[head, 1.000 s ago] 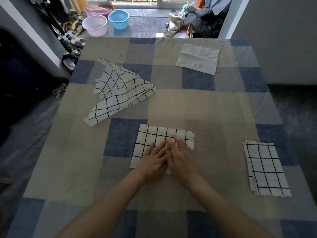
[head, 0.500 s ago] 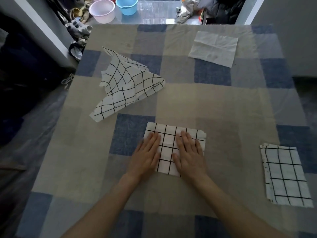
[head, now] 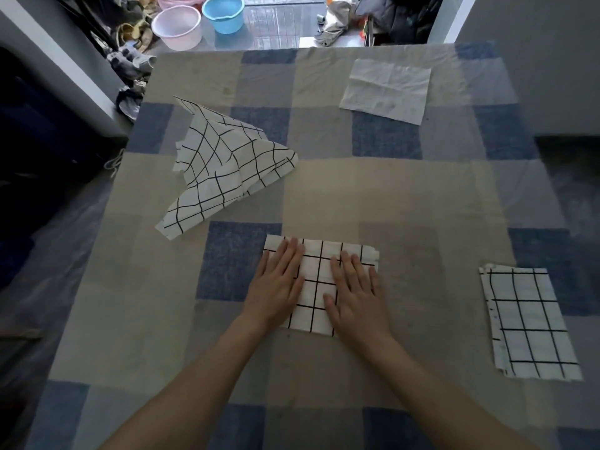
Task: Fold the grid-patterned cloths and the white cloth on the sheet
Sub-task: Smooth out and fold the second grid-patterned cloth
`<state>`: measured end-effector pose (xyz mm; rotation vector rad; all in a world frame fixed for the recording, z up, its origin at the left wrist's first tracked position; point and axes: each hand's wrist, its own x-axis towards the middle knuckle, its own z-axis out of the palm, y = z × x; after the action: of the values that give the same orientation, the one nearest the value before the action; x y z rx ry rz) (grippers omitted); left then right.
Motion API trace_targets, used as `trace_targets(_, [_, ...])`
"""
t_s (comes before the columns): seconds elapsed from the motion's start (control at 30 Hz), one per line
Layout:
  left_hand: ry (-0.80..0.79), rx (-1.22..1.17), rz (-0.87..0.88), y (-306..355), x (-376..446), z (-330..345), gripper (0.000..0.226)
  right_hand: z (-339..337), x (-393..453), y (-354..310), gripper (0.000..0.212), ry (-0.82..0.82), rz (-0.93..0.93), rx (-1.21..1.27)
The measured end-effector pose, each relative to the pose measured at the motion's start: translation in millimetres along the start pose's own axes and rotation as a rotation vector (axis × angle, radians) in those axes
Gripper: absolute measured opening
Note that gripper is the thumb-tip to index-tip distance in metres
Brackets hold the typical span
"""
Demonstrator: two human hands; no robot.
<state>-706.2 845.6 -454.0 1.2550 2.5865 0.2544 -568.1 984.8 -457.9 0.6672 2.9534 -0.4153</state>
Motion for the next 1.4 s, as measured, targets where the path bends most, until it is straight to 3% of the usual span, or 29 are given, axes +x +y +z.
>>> trace_targets(0.2, [-0.012,0.071,-0.011,-12,-3,-2,0.075,-2,-14,11,0.074,0.007,0.078,-0.022])
trace_targets(0.33, [-0.026,0.104,0.002,-11,-3,-2,0.096,-1,-20,19,0.077,0.008,0.131,-0.053])
trace_targets(0.47, [-0.035,0.147,0.001,-11,-2,-1,0.105,-11,-20,10,0.077,0.002,0.314,-0.035])
trace_targets(0.53, [-0.031,0.147,-0.003,-11,-2,-1,0.105,-21,-11,1,0.074,0.075,0.399,0.034])
trace_targets(0.63, [-0.021,0.133,-0.007,-10,-2,-2,0.103,-35,13,-22,0.063,0.218,0.269,0.094])
trace_targets(0.73, [-0.028,0.120,-0.009,-10,-2,-2,0.096,-29,32,-58,0.064,0.170,0.081,0.124])
trace_targets(0.87, [-0.020,0.168,-0.025,-11,-1,4,0.081,4,28,-78,0.067,0.056,-0.015,0.139])
trace_targets(1.4, [-0.005,0.102,0.007,-13,-1,0,0.074,8,-25,-7,0.069,0.073,0.204,0.031])
